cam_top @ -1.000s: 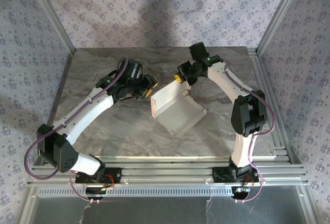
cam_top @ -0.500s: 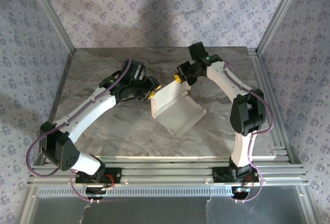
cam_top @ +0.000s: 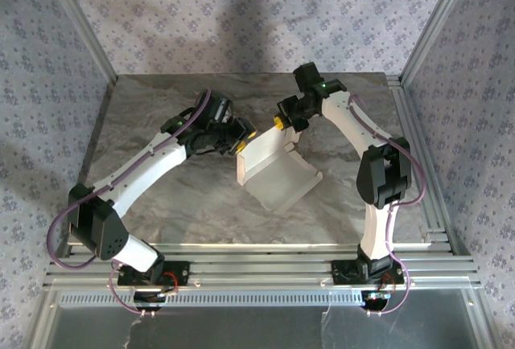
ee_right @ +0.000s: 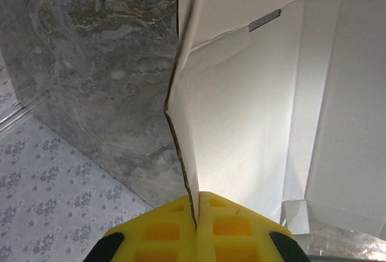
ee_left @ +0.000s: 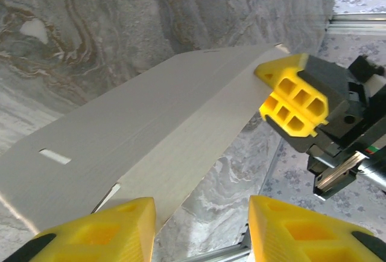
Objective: Fold the paper box
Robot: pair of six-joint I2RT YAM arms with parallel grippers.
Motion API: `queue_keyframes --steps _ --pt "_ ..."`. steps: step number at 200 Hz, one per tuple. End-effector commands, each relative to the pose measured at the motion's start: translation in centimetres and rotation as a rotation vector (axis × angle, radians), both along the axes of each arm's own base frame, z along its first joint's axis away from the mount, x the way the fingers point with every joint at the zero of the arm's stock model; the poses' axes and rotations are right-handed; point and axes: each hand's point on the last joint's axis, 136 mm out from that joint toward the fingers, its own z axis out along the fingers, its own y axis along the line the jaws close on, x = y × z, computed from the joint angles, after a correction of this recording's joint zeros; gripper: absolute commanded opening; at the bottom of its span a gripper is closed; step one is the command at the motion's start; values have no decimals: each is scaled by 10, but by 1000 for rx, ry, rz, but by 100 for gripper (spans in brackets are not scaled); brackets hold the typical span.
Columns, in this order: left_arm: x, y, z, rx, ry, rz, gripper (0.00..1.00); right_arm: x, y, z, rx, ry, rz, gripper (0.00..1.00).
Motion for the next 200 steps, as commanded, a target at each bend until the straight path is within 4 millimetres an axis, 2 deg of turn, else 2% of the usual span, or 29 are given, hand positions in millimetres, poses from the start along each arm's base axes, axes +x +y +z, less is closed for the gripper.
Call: queue_keyframes --steps 1,26,69,102,152,200 --pt "-2 -3 14 -29 13 9 44 -17 -3 4 -26 111 -27 0" --pt "-1 2 17 -25 3 17 44 -24 -11 4 -61 156 -55 0" --pt "5 16 29 27 -47 10 45 -50 -37 15 -176 268 -125 0" --pt "3 11 33 3 -54 -21 45 -48 -38 19 -175 272 -172 0" --pt "-3 3 47 -27 -67 -65 45 -47 -42 15 -199 275 -177 0" --pt "-19 9 51 -15 -40 -95 44 -38 -44 10 -201 267 -187 0"
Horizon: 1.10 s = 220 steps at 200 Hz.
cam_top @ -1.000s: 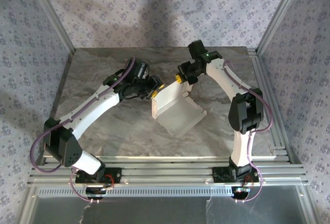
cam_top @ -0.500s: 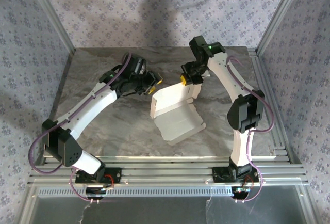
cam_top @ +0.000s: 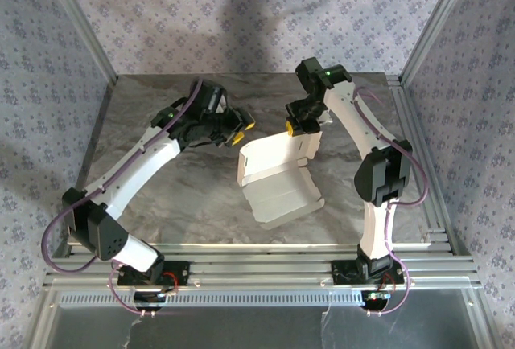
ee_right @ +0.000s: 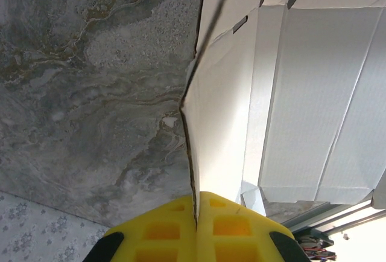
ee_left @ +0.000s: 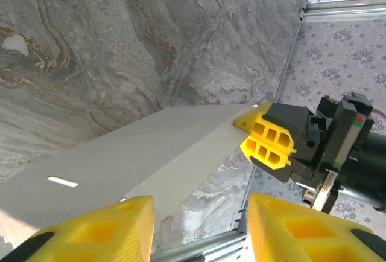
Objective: Fold the paper box
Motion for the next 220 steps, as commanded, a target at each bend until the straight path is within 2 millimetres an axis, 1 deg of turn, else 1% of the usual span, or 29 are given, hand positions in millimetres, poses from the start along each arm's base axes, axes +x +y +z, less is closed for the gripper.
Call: queue_keyframes --steps 1,30,82,102,130,148,165,177,187,202,220 --pt "-18 3 15 -8 12 -38 44 4 -7 -3 -30 19 -33 0" --pt "-22 -1 1 3 46 -58 44 9 -3 -4 -18 9 -35 0" --pt "-22 -12 -10 1 64 -89 44 13 -1 -3 -7 6 -37 0" --pt "-23 -17 -13 3 71 -101 44 14 -1 -3 -4 0 -39 0" --pt "-22 -16 -12 5 60 -94 44 16 0 -1 3 -8 -40 0" --pt "-18 -6 0 43 7 -75 44 17 -1 -1 2 -12 -38 0" --pt "-10 11 14 88 -47 -45 44 16 -2 -2 -2 -9 -33 0" --pt "-6 22 17 104 -64 -30 44 17 -1 -3 -2 -10 -31 0" --pt "-3 29 15 114 -59 -24 44 17 -1 -3 0 -11 -34 0" --pt "0 35 4 133 -41 -36 44 17 0 -2 1 -14 -32 0" --pt "0 27 -8 115 -2 -78 43 18 0 -2 1 -17 -35 0"
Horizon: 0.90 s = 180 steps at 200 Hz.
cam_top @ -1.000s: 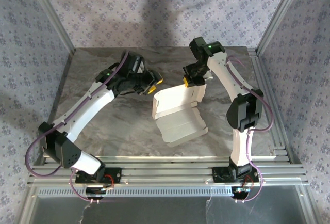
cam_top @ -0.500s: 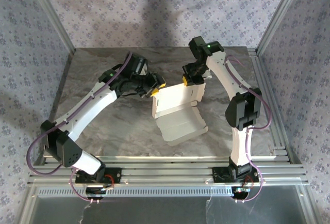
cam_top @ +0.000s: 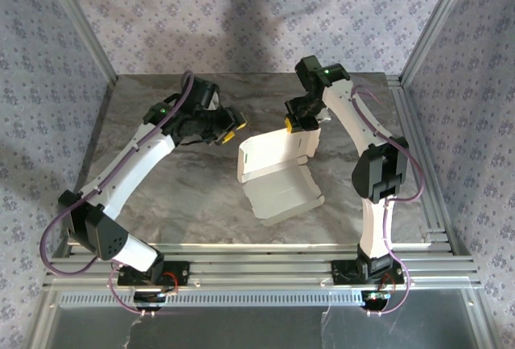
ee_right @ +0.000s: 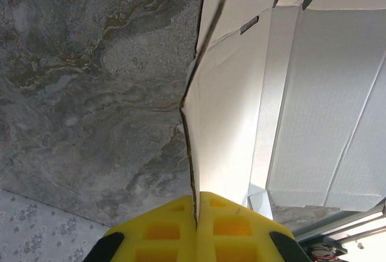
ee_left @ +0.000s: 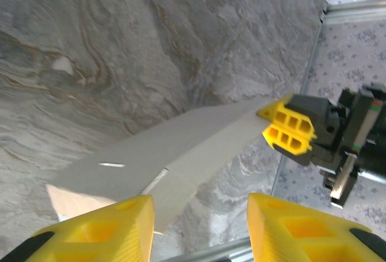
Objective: Fold the paper box
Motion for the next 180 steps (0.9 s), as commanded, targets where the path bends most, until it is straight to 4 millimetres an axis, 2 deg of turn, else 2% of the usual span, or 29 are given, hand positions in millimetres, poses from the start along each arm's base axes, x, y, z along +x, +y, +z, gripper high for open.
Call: queue_keyframes --steps 1,43,81,147,180 --pt "-5 -1 -8 14 25 -63 43 3 -3 3 -9 5 -27 0" --pt "-2 -27 -5 -26 20 -117 43 3 -3 1 -12 2 -23 0" --pt "-18 -49 -8 -22 44 -173 43 5 -1 0 -7 0 -24 0" --pt "-22 -61 -3 -33 37 -181 43 7 2 -2 -8 -8 -20 0" --pt "-26 -63 -12 -24 55 -188 43 8 3 -1 -6 -13 -18 0"
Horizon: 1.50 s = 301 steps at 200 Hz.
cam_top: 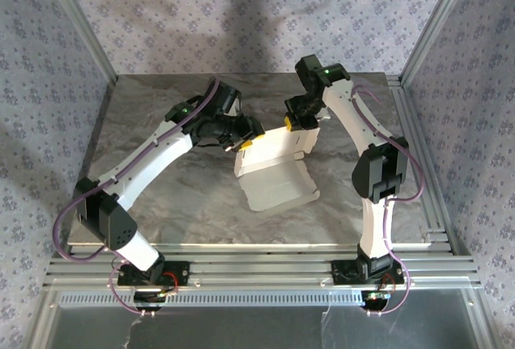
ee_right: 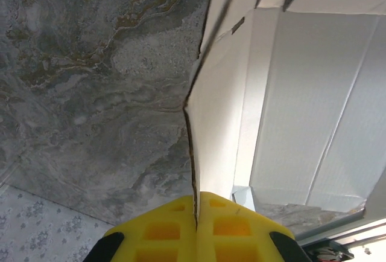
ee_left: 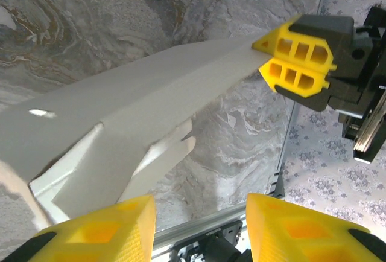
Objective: Fold the paper box
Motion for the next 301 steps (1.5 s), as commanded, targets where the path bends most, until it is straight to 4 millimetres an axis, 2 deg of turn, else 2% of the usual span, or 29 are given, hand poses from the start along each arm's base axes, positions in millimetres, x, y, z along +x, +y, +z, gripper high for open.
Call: queue_keyframes --steps 1,22,40,69,80,96,138,190,221,257,273,301 --pt "0 -7 5 -20 4 -7 43 1 1 -3 -13 15 -18 0" --pt "0 -9 7 -21 0 -11 43 2 1 -3 -11 12 -18 0" --pt "3 -3 13 0 -28 3 43 1 2 -3 -12 13 -17 0" --pt "12 25 46 50 -133 57 44 -3 2 -4 -7 25 -8 0" --pt "16 35 51 56 -144 72 45 -3 2 -5 -9 23 -9 0" --pt "20 42 45 52 -129 70 46 0 2 -4 -10 10 -11 0" --pt "21 30 16 72 -57 -9 44 0 3 -4 -9 11 -9 0" --pt "10 1 9 62 -43 -81 44 -1 4 -4 -2 15 -7 0" --pt "5 -4 -1 63 -22 -82 44 2 5 -5 0 5 -8 0" --pt "7 -3 -8 81 -20 -75 44 3 6 -5 3 0 -4 0" --pt "10 -1 -2 76 -40 -66 43 4 7 -4 0 -13 11 0" --pt "15 1 38 18 -135 -45 46 19 7 -1 -20 -141 96 0"
